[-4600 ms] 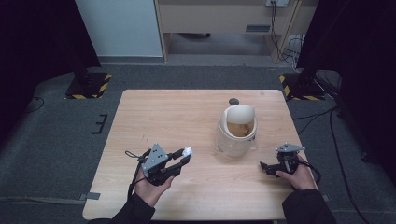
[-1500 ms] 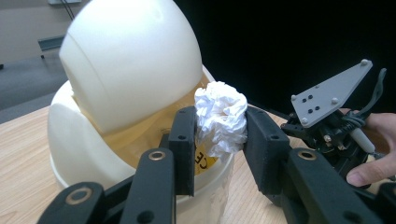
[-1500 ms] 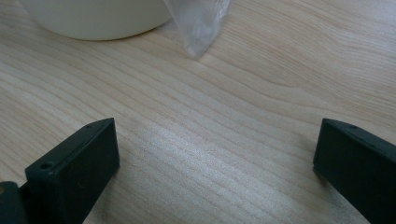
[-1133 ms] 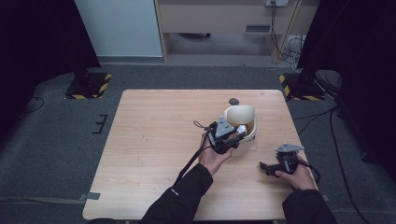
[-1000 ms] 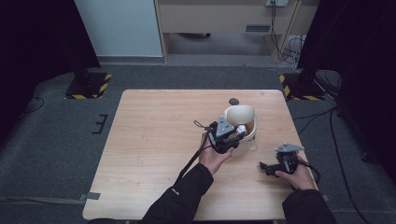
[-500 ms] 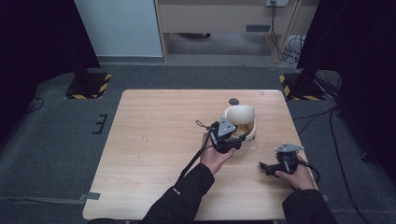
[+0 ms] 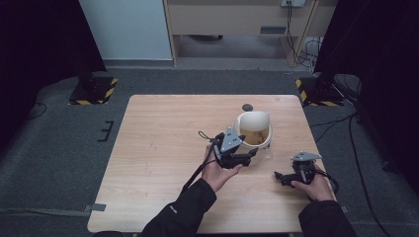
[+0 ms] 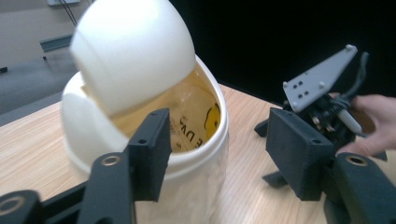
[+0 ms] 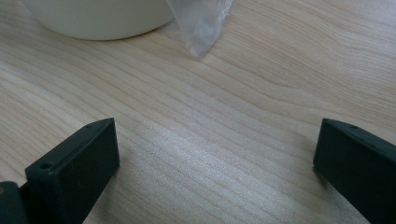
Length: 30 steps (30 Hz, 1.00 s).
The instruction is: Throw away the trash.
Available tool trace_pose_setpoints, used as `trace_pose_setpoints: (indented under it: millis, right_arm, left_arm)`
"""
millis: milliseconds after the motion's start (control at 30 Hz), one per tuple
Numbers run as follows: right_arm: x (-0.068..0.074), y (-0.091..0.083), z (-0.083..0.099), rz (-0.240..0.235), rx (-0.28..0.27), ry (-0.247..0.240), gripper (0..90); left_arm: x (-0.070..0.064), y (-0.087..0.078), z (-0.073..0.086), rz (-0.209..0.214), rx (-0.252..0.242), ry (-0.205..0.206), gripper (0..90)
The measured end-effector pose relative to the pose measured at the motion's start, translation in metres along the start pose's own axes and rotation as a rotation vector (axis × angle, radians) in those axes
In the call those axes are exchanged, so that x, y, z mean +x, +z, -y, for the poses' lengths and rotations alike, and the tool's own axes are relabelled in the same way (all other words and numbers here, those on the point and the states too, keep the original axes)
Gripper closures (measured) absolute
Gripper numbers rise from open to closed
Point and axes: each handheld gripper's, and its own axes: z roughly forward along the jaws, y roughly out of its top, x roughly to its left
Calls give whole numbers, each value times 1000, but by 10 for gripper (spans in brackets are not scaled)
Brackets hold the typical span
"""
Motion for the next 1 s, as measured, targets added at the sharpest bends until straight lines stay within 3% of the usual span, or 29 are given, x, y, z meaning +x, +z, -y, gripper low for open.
trace_pose_setpoints:
  millis: [167, 367, 433, 500, 533, 567, 600, 667, 900, 1000]
  right_arm:
    - [0, 0, 0, 0, 0, -1, 6]
    - [0, 0, 0, 0, 0, 0, 6]
    - [1, 0, 0, -1, -1, 0, 6]
    - [1, 0, 0, -1, -1, 0, 6]
    - [1, 0, 0, -1, 0, 0, 6]
    - [1, 0, 0, -1, 0, 0, 6]
    - [1, 0, 0, 0, 0, 0, 6]
    - [1, 0, 0, -1, -1, 0, 6]
    - [1, 0, 0, -1, -1, 0, 6]
    - [1, 0, 0, -1, -1, 0, 6]
  left_arm:
    - [3, -18, 12, 0, 22, 2, 325]
    - [13, -40, 36, -13, 84, 10, 248]
    - [20, -53, 54, -26, 126, -7, 236]
    - [22, -55, 59, -31, 136, -10, 226]
    - [28, -63, 71, -46, 163, -30, 221]
    - [28, -63, 71, -46, 163, -30, 216]
    - [35, -68, 81, -62, 194, -47, 213]
    - [40, -71, 87, -75, 227, -73, 200]
    - [52, -83, 106, -89, 296, -88, 168]
    - [63, -96, 120, -114, 342, -113, 160]
